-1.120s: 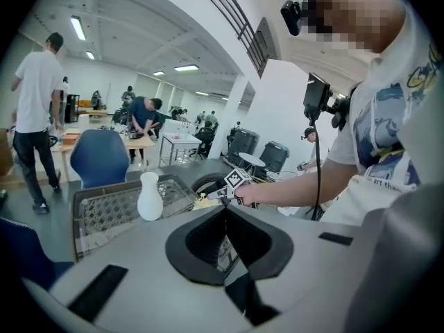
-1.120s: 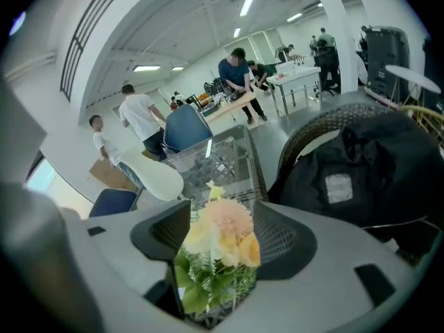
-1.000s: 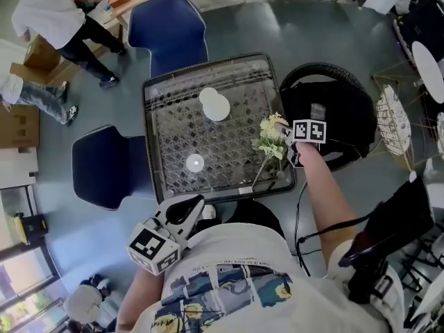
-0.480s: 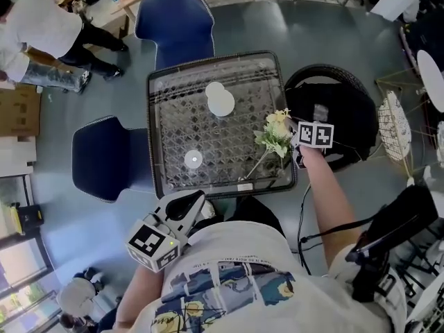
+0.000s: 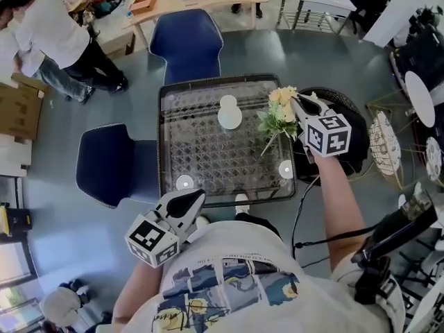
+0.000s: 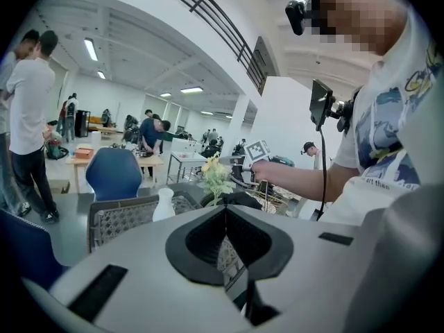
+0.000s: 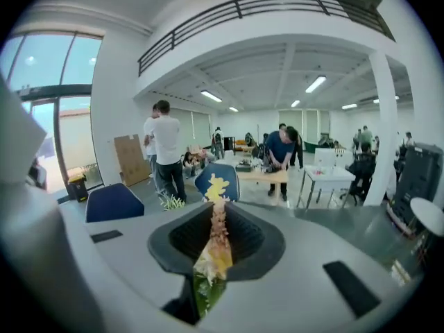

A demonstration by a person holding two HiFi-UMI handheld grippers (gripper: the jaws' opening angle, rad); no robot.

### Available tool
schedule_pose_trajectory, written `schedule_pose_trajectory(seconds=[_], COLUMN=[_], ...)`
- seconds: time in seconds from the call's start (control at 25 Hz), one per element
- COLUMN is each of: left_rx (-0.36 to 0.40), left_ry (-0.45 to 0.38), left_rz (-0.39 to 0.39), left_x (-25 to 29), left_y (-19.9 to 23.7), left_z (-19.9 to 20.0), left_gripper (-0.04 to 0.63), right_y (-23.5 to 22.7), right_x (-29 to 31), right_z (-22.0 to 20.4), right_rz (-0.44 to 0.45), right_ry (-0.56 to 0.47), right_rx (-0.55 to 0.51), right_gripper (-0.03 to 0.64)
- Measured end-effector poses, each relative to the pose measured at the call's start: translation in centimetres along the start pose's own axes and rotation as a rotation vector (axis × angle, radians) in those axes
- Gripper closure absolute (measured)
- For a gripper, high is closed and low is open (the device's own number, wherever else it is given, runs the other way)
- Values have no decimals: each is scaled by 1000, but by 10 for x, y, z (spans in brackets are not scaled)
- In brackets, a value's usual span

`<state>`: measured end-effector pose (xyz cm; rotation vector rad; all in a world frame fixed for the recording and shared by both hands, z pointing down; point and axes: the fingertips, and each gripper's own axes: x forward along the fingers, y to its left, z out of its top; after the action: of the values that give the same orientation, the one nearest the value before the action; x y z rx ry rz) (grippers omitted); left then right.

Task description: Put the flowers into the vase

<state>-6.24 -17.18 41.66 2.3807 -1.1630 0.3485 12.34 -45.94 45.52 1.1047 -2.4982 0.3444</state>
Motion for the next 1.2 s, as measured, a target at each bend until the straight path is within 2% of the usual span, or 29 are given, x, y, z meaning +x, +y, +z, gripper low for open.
schedule_pose_trajectory(seconds=[0.12, 0.28, 0.6, 0.76, 0.96, 1.2], left_rx=[3, -6, -63, -96, -124, -159], left_ry=[-24, -55, -94, -107, -116, -122], left_rz=[12, 46, 150, 207, 269, 315], left_x=[-17, -45, -96, -111, -117, -130], left_y=[5, 14, 39, 53, 60, 73], left_z=[0, -6, -26, -29, -37, -66], left_gripper=[586, 586, 586, 586, 586, 586], right_y=[25, 58, 105, 119, 131, 158], right_x=[-11, -17, 18, 53, 88, 126], right_z=[62, 122, 176, 178, 159, 96], right_rz=[-7, -20, -50, -38, -14, 14], right_ry=[-100, -212, -313, -311, -324, -287], right_rx=[-120, -240, -402, -447, -497, -553], right_gripper=[563, 563, 563, 563, 563, 561])
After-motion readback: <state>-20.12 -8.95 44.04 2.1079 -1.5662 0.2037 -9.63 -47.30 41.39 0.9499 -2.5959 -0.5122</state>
